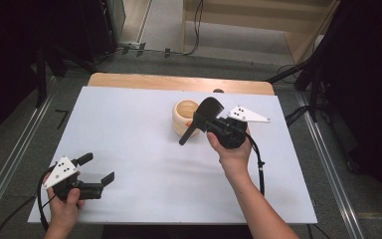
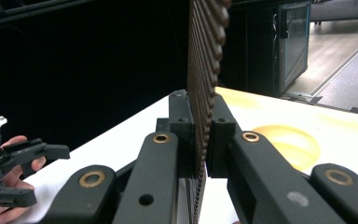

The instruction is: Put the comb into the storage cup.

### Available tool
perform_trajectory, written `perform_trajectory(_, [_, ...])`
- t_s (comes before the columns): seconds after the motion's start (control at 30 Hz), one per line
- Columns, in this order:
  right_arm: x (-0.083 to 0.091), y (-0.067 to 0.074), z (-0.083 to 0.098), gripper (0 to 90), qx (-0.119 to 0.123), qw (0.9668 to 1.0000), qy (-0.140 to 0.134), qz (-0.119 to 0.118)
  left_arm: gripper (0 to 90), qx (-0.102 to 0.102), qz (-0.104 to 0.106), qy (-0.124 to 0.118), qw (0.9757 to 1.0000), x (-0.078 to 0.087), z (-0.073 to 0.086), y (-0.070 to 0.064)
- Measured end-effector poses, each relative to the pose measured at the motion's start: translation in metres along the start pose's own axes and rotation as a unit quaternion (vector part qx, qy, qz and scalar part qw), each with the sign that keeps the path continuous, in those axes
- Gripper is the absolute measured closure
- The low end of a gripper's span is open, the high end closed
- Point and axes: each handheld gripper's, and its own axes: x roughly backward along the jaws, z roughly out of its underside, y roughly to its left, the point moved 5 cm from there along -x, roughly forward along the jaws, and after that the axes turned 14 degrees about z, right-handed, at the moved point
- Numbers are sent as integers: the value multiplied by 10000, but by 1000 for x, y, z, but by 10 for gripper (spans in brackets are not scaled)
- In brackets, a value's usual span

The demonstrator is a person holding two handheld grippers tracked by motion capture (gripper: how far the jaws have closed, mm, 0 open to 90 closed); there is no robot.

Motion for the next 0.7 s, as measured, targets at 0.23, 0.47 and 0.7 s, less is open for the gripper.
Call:
perform_trajectory(0.23, [-3,-9,-8,824,23,9999,-65,117,0,68,-115,-5,9999,7,5,10])
perform_trajectory(0.47, [-7,-18,-15,823,-1,9997,-107,215,0,54,-50,-2,10000,5,8,10])
perform_trajectory(0.7, [-12,-21,-24,823,-11,9996,-109,257,0,88,-34,-59,9999,6,10,10])
